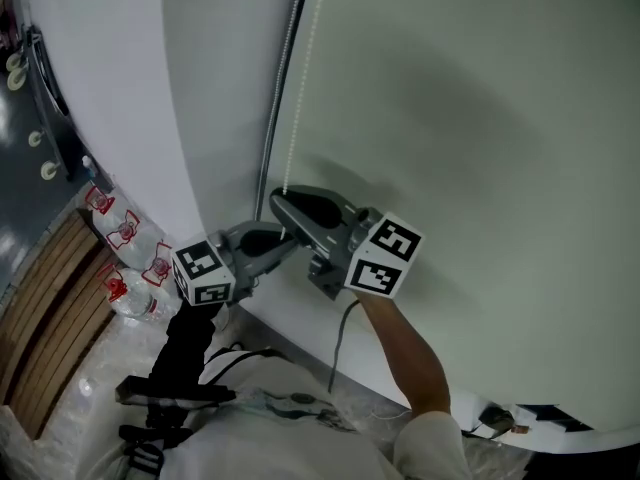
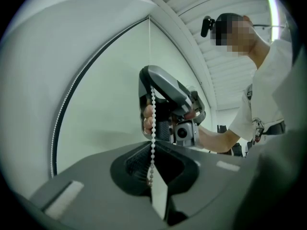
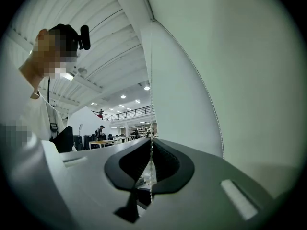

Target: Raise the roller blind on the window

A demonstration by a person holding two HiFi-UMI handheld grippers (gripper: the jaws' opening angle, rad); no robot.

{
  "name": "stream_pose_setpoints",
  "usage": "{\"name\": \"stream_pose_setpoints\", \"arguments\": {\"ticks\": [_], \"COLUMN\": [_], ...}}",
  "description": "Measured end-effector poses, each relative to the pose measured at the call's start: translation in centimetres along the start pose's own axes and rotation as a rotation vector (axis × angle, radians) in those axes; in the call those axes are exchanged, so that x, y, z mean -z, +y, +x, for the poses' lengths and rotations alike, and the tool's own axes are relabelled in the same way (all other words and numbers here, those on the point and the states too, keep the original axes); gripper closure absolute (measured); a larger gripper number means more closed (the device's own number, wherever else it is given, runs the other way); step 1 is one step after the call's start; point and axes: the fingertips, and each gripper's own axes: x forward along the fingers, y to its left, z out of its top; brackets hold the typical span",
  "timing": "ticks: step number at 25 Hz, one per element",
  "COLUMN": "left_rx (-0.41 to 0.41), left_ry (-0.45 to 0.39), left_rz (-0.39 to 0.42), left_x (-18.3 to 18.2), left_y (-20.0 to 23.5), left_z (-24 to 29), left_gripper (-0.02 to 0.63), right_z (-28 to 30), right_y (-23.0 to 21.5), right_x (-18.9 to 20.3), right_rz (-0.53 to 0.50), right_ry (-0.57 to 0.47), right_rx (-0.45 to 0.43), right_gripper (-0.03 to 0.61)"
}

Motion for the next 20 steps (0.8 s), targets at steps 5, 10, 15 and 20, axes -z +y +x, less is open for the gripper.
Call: {"name": "stream_pose_setpoints", "arguments": {"ticks": [5,10,15,20], "left_rx": [0.02,0.047,0.056,0.062], "left_ry": [-0.027,-0.033,-0.025,-0.024], "left_rz": [0.013,0.024,0.016,-0.001], "left_x": [-0.4,-0.9,-0.7,-0.1], "left_y": [-0.4,-0.9,-1.1,-1.3], "left_z": [0.1,0.5,0.6,0.7], "left_gripper": [0.615,0.615,0.615,0.615], "right_z": [0.0,0.0,0.3,1.8], "right_y": [1.7,2.5,0.9,0.0], "right_x": [-0.4,-1.7,-7.5,-15.0], "right_rz": [-0.033,-0.116,-0.183,-0.267], "right_ry": [0.008,-0.008,-0.086,-0.157], "right_rx": [-0.046,-0.072,-0.04,-0.038], "right_gripper": [0.563,0.502,0.383,0.371]}}
